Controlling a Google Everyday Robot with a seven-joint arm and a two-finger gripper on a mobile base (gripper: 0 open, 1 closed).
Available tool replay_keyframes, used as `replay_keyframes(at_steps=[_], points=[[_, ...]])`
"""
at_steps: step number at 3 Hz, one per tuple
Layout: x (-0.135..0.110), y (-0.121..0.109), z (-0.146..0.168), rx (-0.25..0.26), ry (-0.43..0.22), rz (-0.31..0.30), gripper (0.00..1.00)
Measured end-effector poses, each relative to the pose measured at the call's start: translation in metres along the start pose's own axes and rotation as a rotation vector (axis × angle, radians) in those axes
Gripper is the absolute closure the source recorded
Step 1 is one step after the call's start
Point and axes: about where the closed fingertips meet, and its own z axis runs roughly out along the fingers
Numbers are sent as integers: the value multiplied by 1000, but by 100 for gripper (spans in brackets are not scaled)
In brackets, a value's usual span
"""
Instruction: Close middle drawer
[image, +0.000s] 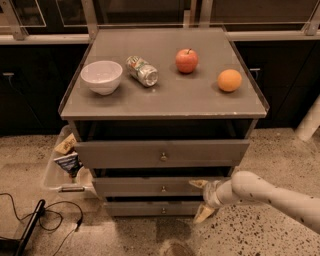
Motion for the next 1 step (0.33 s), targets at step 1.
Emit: replay_keyframes(at_steps=[1], points=[[0,0,0,0,0,0,0]])
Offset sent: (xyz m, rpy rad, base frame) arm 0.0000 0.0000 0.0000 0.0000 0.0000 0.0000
